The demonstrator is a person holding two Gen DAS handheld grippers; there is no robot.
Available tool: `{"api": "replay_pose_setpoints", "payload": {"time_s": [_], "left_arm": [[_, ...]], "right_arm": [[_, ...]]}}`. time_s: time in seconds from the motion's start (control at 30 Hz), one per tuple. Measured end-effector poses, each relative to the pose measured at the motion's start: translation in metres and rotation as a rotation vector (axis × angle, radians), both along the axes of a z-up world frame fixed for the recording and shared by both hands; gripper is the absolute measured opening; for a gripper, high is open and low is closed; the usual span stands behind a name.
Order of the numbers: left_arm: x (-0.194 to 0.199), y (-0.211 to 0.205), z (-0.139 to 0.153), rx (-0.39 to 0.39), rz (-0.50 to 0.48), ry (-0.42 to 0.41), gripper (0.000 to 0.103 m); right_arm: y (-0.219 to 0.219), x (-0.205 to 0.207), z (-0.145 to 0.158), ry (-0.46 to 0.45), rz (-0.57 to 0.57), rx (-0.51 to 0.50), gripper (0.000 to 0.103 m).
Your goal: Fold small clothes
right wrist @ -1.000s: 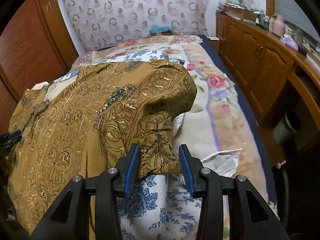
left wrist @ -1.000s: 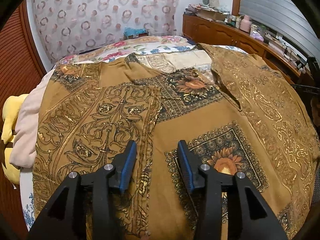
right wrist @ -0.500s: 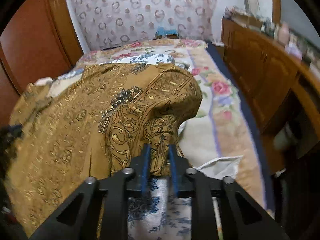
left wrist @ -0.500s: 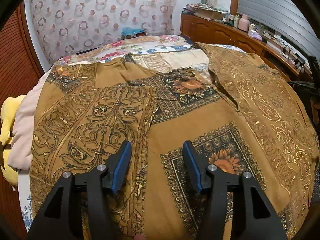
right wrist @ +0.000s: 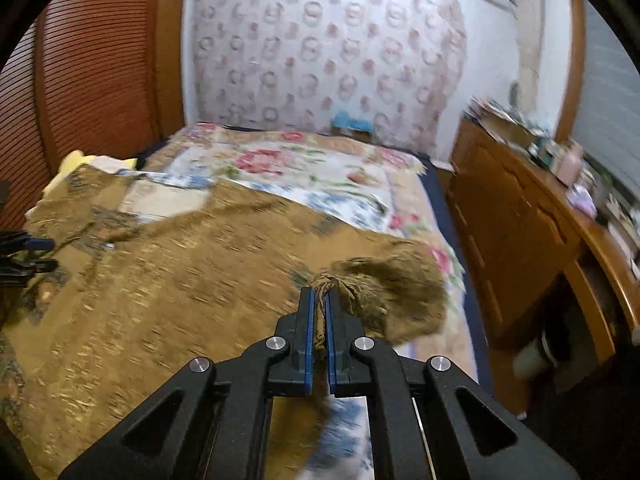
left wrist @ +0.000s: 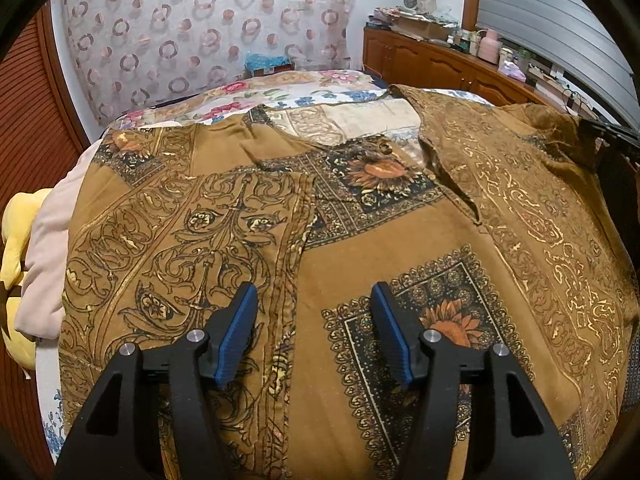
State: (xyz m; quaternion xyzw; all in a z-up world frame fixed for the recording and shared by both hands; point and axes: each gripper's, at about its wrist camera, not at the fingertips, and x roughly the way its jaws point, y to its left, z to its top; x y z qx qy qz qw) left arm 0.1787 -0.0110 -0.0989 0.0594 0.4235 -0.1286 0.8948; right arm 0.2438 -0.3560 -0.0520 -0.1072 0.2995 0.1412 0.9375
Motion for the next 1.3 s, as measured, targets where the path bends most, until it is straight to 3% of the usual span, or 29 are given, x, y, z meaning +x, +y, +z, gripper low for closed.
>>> {"api": "replay_pose_setpoints", "payload": {"time_s": [0.23, 0.5, 0.67, 0.73, 0.8, 1.03, 1.3], "left_arm": [[0.001, 0.002, 0.000, 0.003, 0.007, 0.001, 0.063], [0.000, 0.005, 0.000, 0.009, 0.031, -0.004, 0.063], [-0.007, 0.012, 0.011, -0.028, 0.084, -0.047, 0.063], [-0.012, 0.013, 0.019, -0.035, 0.095, -0.072, 0.063], [-0.017, 0.013, 0.028, -0.043, 0.099, -0.100, 0.063], [-0.040, 0.006, 0.058, -0.088, 0.095, -0.182, 0.063], [-0.052, -0.003, 0.074, -0.082, 0.083, -0.223, 0.064]], "right_arm": [[0.034, -0.005, -0.028, 0.067, 0.121, -0.016, 0.005], [0.031, 0.010, -0.062, 0.161, 0.126, -0.017, 0.005], [0.032, 0.009, -0.053, 0.152, 0.108, -0.011, 0.011], [0.040, 0.003, -0.047, 0.140, 0.109, -0.001, 0.019], [0.037, -0.003, -0.037, 0.118, 0.109, 0.016, 0.036], [0.010, -0.008, -0.006, 0.047, 0.040, 0.057, 0.038], [-0.016, 0.040, -0.031, 0.160, -0.089, 0.117, 0.038]]}}
